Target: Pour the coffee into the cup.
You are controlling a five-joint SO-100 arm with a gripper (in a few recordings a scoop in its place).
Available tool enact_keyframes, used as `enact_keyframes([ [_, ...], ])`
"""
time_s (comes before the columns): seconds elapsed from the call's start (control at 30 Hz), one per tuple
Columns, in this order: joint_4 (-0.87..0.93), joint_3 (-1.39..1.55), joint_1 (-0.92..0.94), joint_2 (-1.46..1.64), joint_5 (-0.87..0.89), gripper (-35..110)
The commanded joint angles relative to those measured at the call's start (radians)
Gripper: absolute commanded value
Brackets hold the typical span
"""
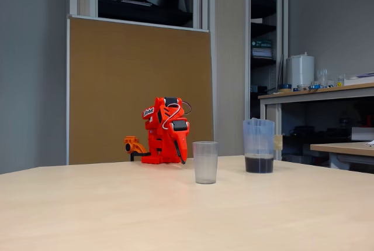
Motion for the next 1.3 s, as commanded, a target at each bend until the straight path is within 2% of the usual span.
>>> enact_keyframes([
  [0.0, 0.014, 0.006, -0.015, 0.015, 0.003, 0],
  [0.27, 0.014, 0.006, -0.02, 0.015, 0.003, 0],
  [0.37, 0.015, 0.006, -0.106, 0.014, -0.067, 0],
  [0.5, 0.008, 0.006, -0.218, 0.012, -0.043, 0],
  [0.6, -0.075, 0.006, -0.307, 0.012, 0.077, 0],
  [0.83, -0.198, 0.006, -0.459, 0.017, 0.502, 0],
  [0.87, -0.222, 0.006, -0.474, 0.012, 0.584, 0],
  [0.93, -0.219, 0.006, -0.489, 0.011, 0.857, 0],
  [1.1, -0.192, 0.006, -0.563, -0.012, 1.302, 0],
  [1.2, -0.311, 0.006, -0.646, -0.089, 1.436, 0],
  [1.27, -0.377, 0.006, -0.663, -0.11, 1.453, 0],
])
